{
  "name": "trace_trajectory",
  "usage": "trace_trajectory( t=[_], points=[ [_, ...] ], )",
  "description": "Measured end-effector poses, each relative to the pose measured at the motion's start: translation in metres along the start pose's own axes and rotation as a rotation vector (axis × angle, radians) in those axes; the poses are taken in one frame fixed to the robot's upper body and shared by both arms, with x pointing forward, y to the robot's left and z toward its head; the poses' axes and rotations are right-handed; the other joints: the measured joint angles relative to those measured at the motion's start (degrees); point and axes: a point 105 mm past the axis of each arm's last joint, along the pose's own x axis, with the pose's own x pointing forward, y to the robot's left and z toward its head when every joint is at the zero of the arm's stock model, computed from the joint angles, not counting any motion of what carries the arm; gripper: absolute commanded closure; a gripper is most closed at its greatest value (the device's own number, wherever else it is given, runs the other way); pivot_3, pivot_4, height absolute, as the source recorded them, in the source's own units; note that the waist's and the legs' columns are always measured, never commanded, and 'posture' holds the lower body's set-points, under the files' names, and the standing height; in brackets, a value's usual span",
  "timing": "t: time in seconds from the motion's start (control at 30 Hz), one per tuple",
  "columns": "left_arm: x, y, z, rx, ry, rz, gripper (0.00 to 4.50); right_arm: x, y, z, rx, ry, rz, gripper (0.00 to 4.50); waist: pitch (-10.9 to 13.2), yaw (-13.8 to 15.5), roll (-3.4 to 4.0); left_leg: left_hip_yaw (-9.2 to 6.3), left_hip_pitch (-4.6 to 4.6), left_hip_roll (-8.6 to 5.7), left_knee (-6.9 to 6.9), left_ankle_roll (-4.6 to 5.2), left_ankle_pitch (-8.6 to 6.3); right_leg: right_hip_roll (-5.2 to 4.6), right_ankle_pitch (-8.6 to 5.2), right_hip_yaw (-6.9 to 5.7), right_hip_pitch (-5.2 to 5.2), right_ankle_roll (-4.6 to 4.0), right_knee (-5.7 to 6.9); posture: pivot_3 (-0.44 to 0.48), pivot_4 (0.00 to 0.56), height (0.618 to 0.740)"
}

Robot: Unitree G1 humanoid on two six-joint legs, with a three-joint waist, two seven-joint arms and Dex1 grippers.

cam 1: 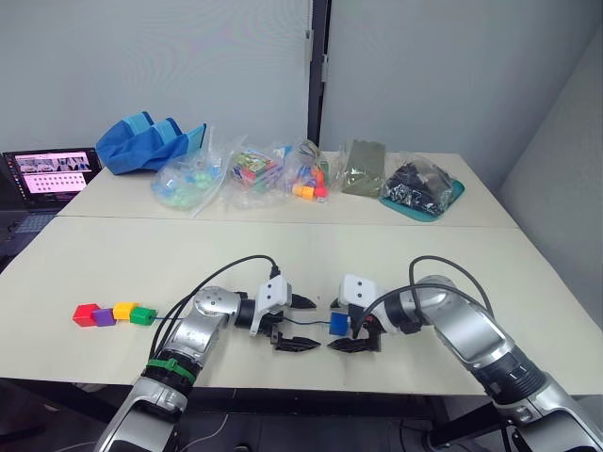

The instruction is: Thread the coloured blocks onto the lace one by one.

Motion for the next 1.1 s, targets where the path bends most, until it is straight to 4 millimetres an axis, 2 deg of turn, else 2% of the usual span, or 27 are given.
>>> trace_trajectory(
  t=[0.17, 0.33, 0.47, 0.63, 0.77, 1.0, 1.1],
  points=[
    [-0.001, 0.0, 0.0, 0.002, -0.001, -0.001, 0.0, -0.011, -0.001, 0.007, -0.008, -0.027, -0.01, 0.04, 0.0, 0.02, 0.0, 0.0, -0.01, 0.0, 0.0, 0.0, 0.0, 0.0, 0.0, 0.0, 0.0, 0.0, 0.0, 0.0, 0.15, 0.74],
    [0.005, -0.001, 0.006, 0.03, -0.027, -0.013, 0.0, -0.053, 0.001, 0.004, 0.074, -0.039, -0.051, 0.04, 0.0, 0.52, 0.0, 0.0, -0.05, -0.01, 0.03, 0.0, 0.0, -0.02, 0.0, -0.01, 0.01, 0.0, -0.04, 0.0, 0.15, 0.74],
    [0.018, 0.003, 0.017, 0.068, -0.061, -0.03, 0.0, -0.073, 0.013, -0.007, 0.142, -0.007, -0.062, 0.04, 0.01, 0.56, -0.01, 0.0, -0.06, -0.01, 0.04, 0.0, 0.0, -0.02, 0.0, 0.0, 0.0, 0.0, -0.03, 0.0, 0.15, 0.74],
    [0.032, 0.006, 0.023, 0.101, -0.067, -0.061, 0.0, -0.078, 0.029, -0.015, 0.208, 0.016, -0.067, 0.04, 0.01, 0.02, -0.01, 0.0, -0.04, -0.01, 0.04, 0.01, -0.01, -0.02, 0.0, 0.0, 0.0, 0.0, -0.02, 0.0, 0.15, 0.74],
    [0.043, 0.004, 0.02, 0.105, -0.052, -0.097, 0.0, -0.079, 0.033, -0.016, 0.231, 0.012, -0.098, 0.04, 0.01, -0.04, -0.02, 0.0, -0.05, -0.02, 0.05, 0.01, -0.01, -0.02, 0.0, 0.01, 0.0, 0.0, -0.02, 0.0, 0.15, 0.74],
    [0.047, 0.008, 0.014, 0.106, -0.009, -0.121, 2.09, -0.079, 0.036, -0.031, 0.269, 0.052, -0.169, 0.0, 0.02, 0.11, -0.02, -0.01, -0.06, -0.03, 0.06, 0.01, -0.01, -0.02, 0.0, 0.01, 0.0, 0.01, -0.03, 0.0, 0.15, 0.74],
    [0.05, 0.006, 0.01, 0.089, -0.013, -0.135, 3.2, -0.079, 0.033, -0.036, 0.237, 0.07, -0.21, 0.0, 0.02, 0.1, -0.03, -0.01, -0.06, -0.03, 0.06, 0.01, 0.0, -0.02, 0.0, 0.0, 0.0, 0.01, -0.03, 0.0, 0.15, 0.74]
  ],
)
